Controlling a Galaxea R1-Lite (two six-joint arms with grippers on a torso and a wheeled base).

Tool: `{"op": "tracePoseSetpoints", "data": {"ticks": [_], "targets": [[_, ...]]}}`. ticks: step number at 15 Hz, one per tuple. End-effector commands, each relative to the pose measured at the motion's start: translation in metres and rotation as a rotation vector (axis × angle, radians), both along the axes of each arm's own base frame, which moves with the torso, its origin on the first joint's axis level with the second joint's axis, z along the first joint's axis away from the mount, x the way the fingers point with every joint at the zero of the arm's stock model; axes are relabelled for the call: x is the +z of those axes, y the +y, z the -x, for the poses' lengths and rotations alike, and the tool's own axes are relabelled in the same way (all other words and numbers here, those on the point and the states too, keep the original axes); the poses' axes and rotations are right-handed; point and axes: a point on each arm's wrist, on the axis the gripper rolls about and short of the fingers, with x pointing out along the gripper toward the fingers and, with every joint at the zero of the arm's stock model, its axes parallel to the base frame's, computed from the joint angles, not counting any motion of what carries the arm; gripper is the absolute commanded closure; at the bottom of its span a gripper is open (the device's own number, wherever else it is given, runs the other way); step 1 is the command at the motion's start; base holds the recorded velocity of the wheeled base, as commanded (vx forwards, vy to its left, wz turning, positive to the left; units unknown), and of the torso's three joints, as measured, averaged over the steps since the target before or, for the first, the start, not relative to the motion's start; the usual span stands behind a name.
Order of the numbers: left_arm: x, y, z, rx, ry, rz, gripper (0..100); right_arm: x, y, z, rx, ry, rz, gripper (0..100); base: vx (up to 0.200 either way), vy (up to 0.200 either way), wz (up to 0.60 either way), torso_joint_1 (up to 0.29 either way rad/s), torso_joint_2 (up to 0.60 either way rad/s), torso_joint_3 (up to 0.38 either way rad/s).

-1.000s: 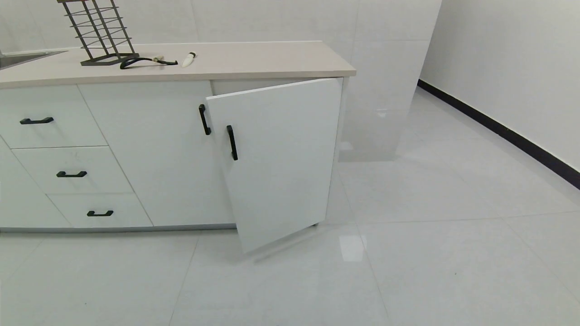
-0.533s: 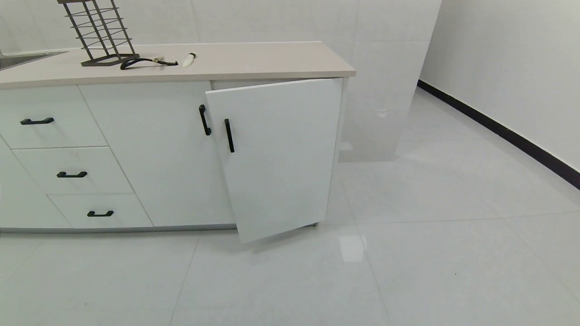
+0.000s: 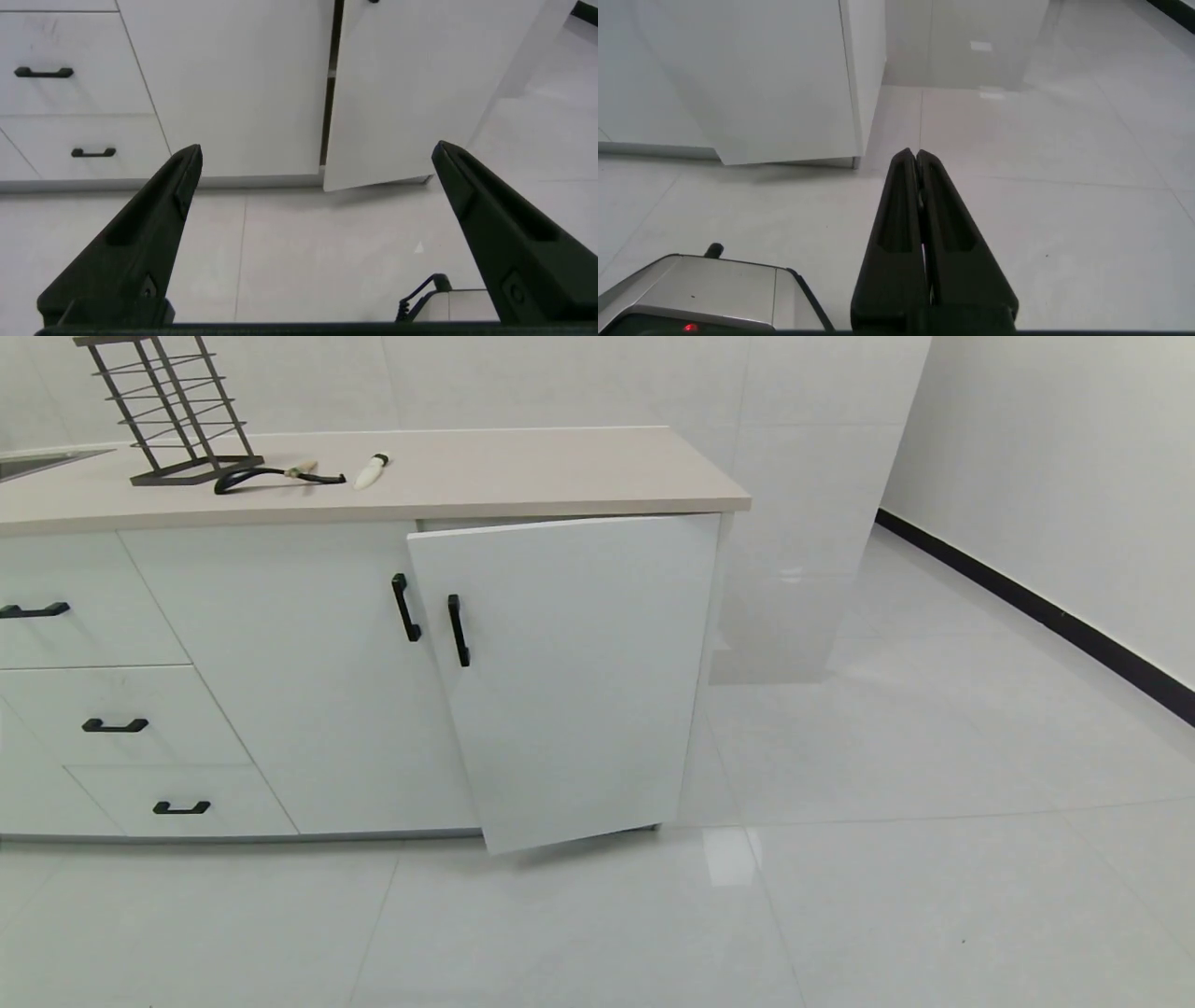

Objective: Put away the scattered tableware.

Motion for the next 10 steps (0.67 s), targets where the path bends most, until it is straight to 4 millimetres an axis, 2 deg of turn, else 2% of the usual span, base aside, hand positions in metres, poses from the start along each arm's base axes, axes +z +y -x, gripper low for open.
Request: {"op": "tracePoseSetpoints", "data": {"ticks": [1, 10], "targets": [[0.0002, 0.0000, -0.0001, 0.001, 0.000, 0.004, 0, 0.0001, 0.0000, -0.0004, -0.001, 0.005, 0.001, 100, 0.000, 0.200, 0.00, -0.002, 0.00, 0.007], [0.0000, 0.0000, -0.0001, 0.001, 0.001, 0.004, 0, 0.0001, -0.0003, -0.0004, -0.018, 0.006, -0.012, 100, 0.000, 0.200, 0.00, 0.002, 0.00, 0.005]]}}
